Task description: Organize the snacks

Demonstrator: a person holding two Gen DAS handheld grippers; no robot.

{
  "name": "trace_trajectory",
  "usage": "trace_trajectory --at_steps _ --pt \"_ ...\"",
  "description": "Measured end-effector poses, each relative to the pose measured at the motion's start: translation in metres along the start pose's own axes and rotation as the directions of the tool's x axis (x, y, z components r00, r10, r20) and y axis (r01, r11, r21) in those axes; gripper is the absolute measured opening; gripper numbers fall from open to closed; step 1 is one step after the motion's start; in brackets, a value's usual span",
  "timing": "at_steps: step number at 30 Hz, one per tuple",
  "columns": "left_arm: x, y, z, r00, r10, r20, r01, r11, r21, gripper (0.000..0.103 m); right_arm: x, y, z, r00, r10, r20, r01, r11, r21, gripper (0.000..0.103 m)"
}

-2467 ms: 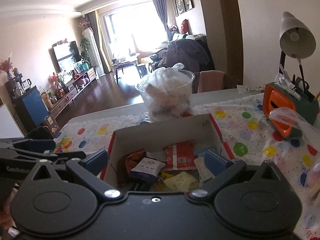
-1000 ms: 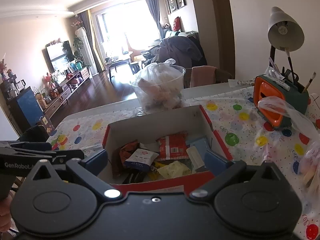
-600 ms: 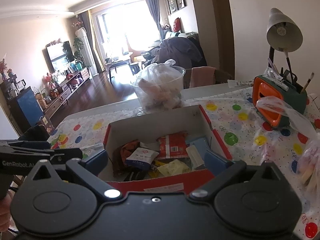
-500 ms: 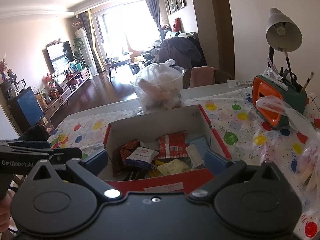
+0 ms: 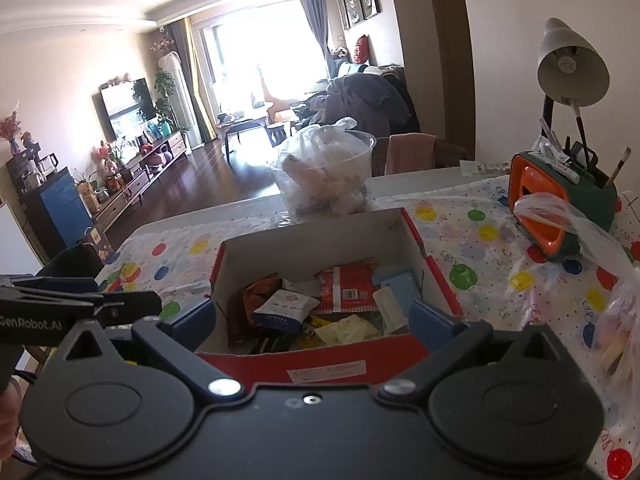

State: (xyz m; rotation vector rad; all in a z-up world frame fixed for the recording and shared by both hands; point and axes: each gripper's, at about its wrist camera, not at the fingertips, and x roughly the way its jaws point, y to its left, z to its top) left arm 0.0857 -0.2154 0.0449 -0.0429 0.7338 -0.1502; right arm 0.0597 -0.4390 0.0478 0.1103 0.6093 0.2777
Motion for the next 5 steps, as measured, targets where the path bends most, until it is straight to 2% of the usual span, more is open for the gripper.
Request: trace_trajectory --at_steps 5 --pt "0.0002 -0.0016 -0.0038 1.0 0.02 -0.003 -0.02 1.0 -0.004 0.102 0.0038 -0.0006 -0.0002 1.0 0.022 -0.009 -0.022 1.0 -0.021 0.103"
